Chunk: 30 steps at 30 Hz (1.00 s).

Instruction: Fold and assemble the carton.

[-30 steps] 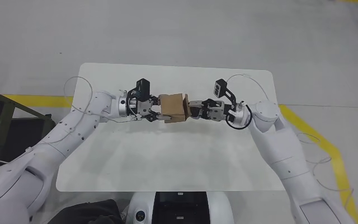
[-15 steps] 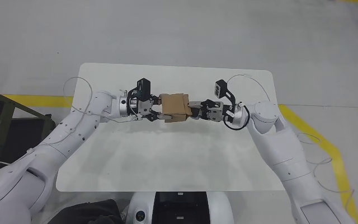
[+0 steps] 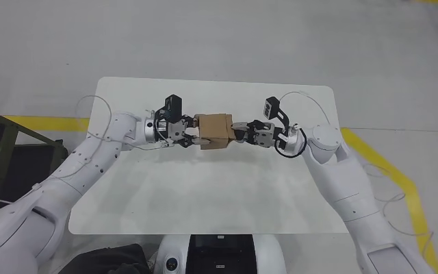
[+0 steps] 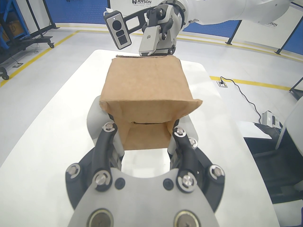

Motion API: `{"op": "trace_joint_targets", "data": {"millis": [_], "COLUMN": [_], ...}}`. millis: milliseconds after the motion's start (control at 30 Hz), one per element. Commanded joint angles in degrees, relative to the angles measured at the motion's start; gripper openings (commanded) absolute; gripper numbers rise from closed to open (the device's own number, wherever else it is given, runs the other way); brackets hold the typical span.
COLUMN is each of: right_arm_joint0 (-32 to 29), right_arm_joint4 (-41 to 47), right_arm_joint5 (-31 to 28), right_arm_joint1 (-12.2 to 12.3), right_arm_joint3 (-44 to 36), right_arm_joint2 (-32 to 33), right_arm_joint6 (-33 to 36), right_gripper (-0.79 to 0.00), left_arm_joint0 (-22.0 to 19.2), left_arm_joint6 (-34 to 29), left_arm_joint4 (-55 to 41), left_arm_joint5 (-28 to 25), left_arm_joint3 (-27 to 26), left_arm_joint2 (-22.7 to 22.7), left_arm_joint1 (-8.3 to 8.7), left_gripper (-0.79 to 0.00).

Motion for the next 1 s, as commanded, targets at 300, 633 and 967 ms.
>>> {"op": "trace_joint_targets", "data": {"millis": [300,633,967], "right_arm_joint0": [-0.5,-0.2,0.7], "right_arm_joint4": [2.0,2.0,1.6], "right_arm_joint5": [-1.9,-1.8,-1.6], "right_arm_joint1": [0.0,-0.1,-0.4], "right_arm_joint3": [0.9,0.1,-0.8], "right_arm_joint2": [0.3,-0.6,-2.1], "right_arm_joint6": [0.2,0.3,-0.2], "right_gripper": [-0.705,-0.757,-0.767], "left_arm_joint0": [1.0,1.4,1.3], "left_arm_joint6": [0.9,0.8,0.0], "left_arm_joint4": [-0.3,0.2,0.5], "left_arm_joint5": [0.0,0.0,0.0], "left_arm_joint3": [0.0,-0.4,-0.3], "left_arm_joint2": [-1.3,-1.7,-1.4], "left_arm_joint1": [0.05,-0.05,-0.46], "left_gripper": [-0.449,-0.453,-0.453]}}
